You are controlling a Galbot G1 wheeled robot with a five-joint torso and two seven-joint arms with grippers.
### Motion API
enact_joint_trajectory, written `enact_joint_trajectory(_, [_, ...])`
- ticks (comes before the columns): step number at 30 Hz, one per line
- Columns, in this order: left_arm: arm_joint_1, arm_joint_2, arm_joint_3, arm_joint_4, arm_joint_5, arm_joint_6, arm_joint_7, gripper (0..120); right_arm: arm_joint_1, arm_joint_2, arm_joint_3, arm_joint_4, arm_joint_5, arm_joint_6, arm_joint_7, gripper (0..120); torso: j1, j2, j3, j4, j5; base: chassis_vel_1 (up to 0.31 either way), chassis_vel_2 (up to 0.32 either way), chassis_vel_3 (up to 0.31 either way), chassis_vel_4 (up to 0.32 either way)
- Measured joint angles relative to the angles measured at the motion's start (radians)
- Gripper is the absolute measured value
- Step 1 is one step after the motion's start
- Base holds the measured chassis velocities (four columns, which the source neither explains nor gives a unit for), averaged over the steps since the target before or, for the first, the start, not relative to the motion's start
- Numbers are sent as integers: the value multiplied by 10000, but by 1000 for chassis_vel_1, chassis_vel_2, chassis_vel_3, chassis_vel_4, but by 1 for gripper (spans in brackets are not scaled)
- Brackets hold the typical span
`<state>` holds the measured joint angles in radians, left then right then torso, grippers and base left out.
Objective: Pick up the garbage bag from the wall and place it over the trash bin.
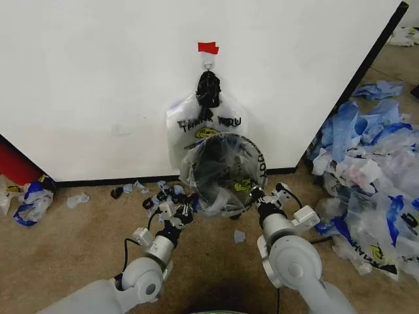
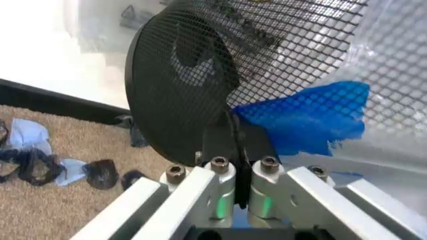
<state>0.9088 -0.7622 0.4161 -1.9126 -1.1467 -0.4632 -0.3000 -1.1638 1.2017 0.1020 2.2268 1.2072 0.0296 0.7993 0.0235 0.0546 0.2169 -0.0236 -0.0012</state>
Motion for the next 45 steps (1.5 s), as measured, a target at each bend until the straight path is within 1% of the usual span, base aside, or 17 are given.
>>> enact_joint_trajectory(3, [31, -41, -34, -70, -20, -41, 64, 4, -15, -3, 13, -16, 10, 0, 4, 0, 0, 0, 0, -1, -1, 0, 0, 0, 0])
enact_joint_trajectory(5, [73, -13, -73, -187, -97, -44, 285, 15, -30, -8, 36, -73, 17, 1, 4, 0, 0, 0, 0, -1, 0, 0, 0, 0, 0])
enact_joint_trajectory(6, [107, 37, -99, -250, -126, -24, 463, 16, -32, -9, 46, -99, 19, 1, 5, 0, 0, 0, 0, -2, 0, 0, 0, 0, 0])
enact_joint_trajectory(8, [229, 255, -167, -460, -149, 134, 645, 26, -14, -15, 99, -186, 61, -7, 1, 0, 0, 0, 0, 0, 6, 0, 0, 0, 0])
enact_joint_trajectory(10, [248, 290, -174, -489, -141, 146, 643, 26, -6, -15, 109, -199, 71, -8, 1, 0, 0, 0, -1, 2, 5, 0, 0, 0, 0])
enact_joint_trajectory(12, [329, 463, -214, -532, -20, 182, 611, 39, 34, -15, 211, -244, 162, -10, 20, 0, 0, 0, 0, 0, -2, 0, 0, 0, 0])
enact_joint_trajectory(14, [340, 486, -226, -532, -3, 186, 607, 39, 41, -15, 228, -247, 175, -11, 26, 0, 0, 0, 0, 0, -2, 0, 0, 0, 0])
enact_joint_trajectory(15, [399, 566, -294, -534, 94, 196, 562, 51, 76, -12, 324, -256, 315, -27, 100, 0, 0, 0, 0, 0, 2, 0, 0, 0, 0])
enact_joint_trajectory(18, [424, 576, -304, -534, 140, 195, 527, 54, 83, -11, 356, -256, 372, -40, 141, 0, 0, 0, 0, 0, 1, 0, 0, 0, 0])
enact_joint_trajectory(21, [485, 601, -337, -544, 190, 191, 436, 72, 117, -22, 452, -260, 525, -73, 321, 0, 0, 0, 0, 0, -1, 0, 0, 0, 0])
enact_joint_trajectory(23, [573, 624, -427, -577, 228, 189, 406, 81, 154, -34, 559, -269, 817, -129, 587, 0, 0, 0, 0, -1, 1, 0, 0, 0, 0])
enact_joint_trajectory(24, [573, 624, -427, -577, 228, 189, 406, 81, 154, -34, 559, -269, 817, -129, 587, 0, 0, 0, 0, -1, 1, 0, 0, 0, 0])
enact_joint_trajectory(25, [629, 643, -444, -587, 296, 183, 369, 87, 185, -32, 608, -268, 948, -163, 699, 0, 0, 0, 0, -2, 0, 0, 0, 0, 0])
enact_joint_trajectory(27, [787, 730, -465, -615, 451, 174, 322, 95, 278, -24, 709, -291, 1129, -192, 887, 0, 0, 0, 0, 0, 1, 0, 0, 0, 0])
enact_joint_trajectory(32, [981, 935, -584, -714, 579, 144, 223, 100, 427, -55, 888, -356, 1347, -225, 1173, 0, 0, 0, 0, 0, 0, 0, 0, 0, 0])
enact_joint_trajectory(38, [1194, 1586, -729, -1011, 687, 44, -8, 100, 590, -171, 1011, -480, 1821, -479, 1728, 0, 0, 0, 0, 0, 0, 0, 0, 0, 0])
enact_joint_trajectory(45, [1913, 2131, -2136, -1270, 553, 9, -131, 100, 308, -532, 586, -481, 1844, -940, 2390, 0, 0, 0, 0, -1, 1, 0, 0, 0, 0])
